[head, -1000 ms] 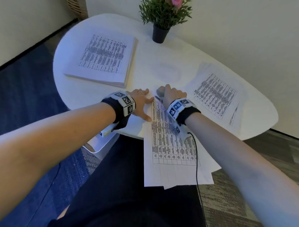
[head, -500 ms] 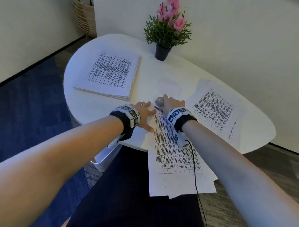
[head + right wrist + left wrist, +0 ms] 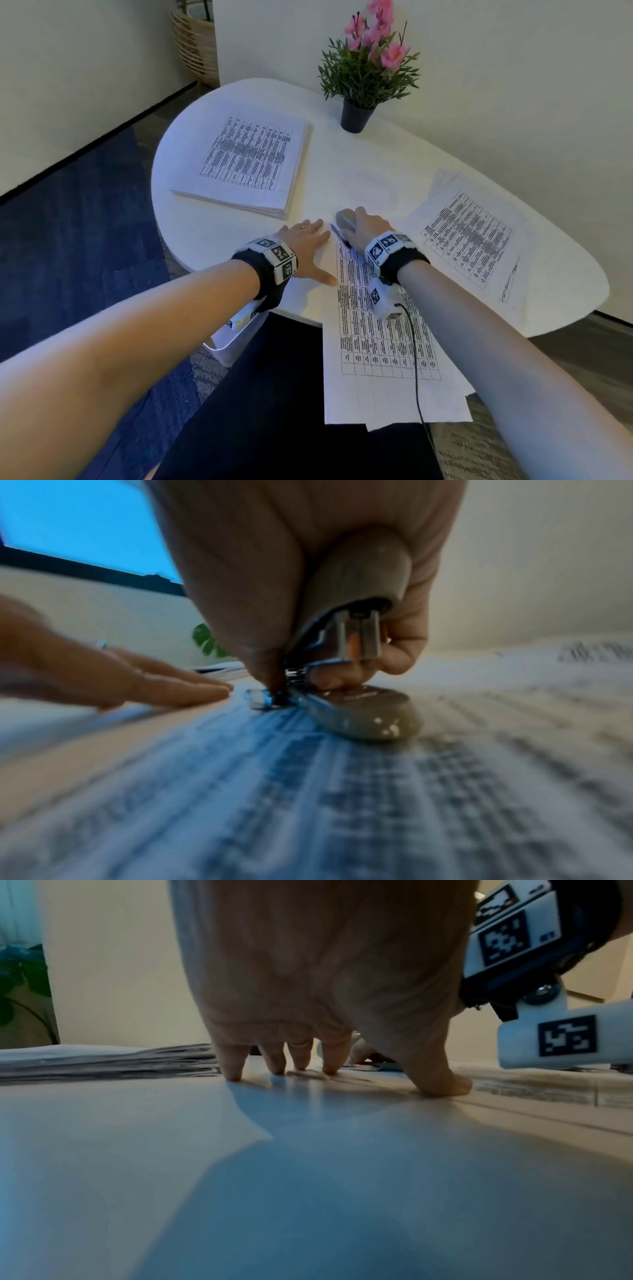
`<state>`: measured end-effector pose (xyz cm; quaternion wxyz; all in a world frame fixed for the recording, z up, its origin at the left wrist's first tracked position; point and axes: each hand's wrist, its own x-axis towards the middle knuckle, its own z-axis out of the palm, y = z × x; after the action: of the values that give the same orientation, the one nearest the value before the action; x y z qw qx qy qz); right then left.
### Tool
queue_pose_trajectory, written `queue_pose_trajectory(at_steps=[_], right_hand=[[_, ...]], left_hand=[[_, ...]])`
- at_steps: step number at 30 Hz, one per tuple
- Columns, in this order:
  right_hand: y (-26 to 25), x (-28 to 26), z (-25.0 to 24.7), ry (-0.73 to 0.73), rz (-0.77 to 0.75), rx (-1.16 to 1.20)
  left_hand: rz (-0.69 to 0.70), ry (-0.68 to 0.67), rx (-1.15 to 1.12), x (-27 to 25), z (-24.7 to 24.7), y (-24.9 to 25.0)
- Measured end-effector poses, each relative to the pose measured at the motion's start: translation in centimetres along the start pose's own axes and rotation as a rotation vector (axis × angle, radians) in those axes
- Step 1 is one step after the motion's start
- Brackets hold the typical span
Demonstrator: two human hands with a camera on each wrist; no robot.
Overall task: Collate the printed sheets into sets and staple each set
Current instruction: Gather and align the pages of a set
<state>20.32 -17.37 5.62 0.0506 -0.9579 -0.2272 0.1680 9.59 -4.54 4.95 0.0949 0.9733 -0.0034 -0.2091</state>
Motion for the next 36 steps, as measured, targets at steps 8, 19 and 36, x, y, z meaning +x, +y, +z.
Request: queue_pose_trajectory(at_steps=[8,19,36], right_hand=[[0.1,-1.4,-0.1,0.077,-0.113,-0.291],[-2.0,-2.6,-0.1,0.041,0.090,-0.064],[-2.1,-2.3,-0.5,0.014,0.049,-0.052]], left_hand=[[-0.024,0.027,0.033,-0.5,-1.1,0.6],[-0.057,-0.005,0.100,-0.4,-1.2,1.1],[-0.058,-0.021,0.115,-0.6,-1.7,1.3]])
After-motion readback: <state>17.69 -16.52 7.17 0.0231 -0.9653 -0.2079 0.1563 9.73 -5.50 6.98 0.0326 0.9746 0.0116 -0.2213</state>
